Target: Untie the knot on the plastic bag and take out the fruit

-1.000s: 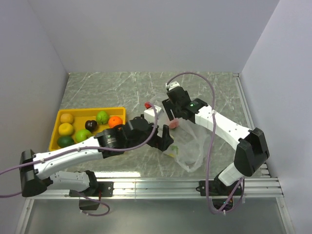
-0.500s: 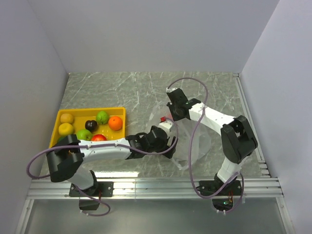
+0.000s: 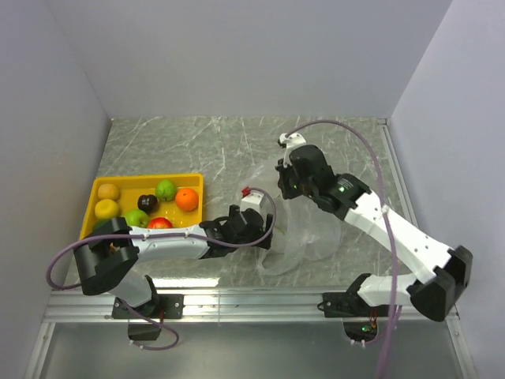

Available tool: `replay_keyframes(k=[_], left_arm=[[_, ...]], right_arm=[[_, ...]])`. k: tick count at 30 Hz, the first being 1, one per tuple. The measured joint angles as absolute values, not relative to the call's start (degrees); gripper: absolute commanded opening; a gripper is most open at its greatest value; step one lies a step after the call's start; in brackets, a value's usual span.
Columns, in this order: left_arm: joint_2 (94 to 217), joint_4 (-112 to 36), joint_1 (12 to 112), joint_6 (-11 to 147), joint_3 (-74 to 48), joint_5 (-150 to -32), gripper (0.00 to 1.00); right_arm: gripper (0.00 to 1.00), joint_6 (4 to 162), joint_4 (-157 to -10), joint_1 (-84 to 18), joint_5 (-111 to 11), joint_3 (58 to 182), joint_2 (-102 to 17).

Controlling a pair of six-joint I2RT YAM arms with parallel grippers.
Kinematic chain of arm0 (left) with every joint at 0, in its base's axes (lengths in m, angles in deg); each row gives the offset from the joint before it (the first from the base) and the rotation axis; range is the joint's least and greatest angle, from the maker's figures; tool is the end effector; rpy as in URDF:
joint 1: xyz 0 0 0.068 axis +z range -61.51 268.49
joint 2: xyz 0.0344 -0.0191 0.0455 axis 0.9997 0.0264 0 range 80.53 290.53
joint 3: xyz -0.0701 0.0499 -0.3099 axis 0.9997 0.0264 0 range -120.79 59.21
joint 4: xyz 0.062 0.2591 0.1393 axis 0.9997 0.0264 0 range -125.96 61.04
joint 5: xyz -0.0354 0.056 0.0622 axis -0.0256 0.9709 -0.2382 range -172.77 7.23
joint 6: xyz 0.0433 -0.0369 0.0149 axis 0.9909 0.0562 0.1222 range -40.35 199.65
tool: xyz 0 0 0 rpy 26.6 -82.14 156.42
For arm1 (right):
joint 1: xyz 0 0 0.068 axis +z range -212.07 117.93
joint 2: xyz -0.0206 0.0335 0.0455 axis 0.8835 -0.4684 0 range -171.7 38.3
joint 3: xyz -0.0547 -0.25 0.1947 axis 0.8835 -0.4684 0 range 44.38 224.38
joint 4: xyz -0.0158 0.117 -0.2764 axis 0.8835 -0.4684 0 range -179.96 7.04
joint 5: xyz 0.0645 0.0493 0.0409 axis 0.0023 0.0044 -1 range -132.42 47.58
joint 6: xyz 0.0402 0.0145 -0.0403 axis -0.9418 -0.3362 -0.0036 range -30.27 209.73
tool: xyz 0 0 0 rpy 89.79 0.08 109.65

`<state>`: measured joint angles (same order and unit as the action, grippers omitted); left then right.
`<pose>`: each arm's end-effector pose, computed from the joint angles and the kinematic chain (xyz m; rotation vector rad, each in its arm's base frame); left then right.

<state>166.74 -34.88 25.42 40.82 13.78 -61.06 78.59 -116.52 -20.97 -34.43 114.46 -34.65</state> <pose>0.1680 -0.2960 0.2095 0.2880 2.2737 -0.5161 0.2378 0.1996 0.3905 -0.4984 2.1657 0.3543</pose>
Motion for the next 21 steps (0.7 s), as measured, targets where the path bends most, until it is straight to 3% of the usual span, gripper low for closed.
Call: replay_keyframes(k=[9,14,21], left_arm=[[159.31,-36.06,25.44,36.89,21.8,-60.33,0.93],[156.25,-36.1,25.44,34.94,24.12,-59.96,0.94],[155.05,-38.7,23.21,37.22,24.16,-61.69,0.96]], right_arm=[[0.0,74.59,-117.75,-19.46,-42.94,102.77,-31.26],[0.0,74.9,-119.28,-19.46,-49.32,102.49,-30.63],[0.0,74.31,-118.99,-21.56,-43.22,103.38,-30.78]])
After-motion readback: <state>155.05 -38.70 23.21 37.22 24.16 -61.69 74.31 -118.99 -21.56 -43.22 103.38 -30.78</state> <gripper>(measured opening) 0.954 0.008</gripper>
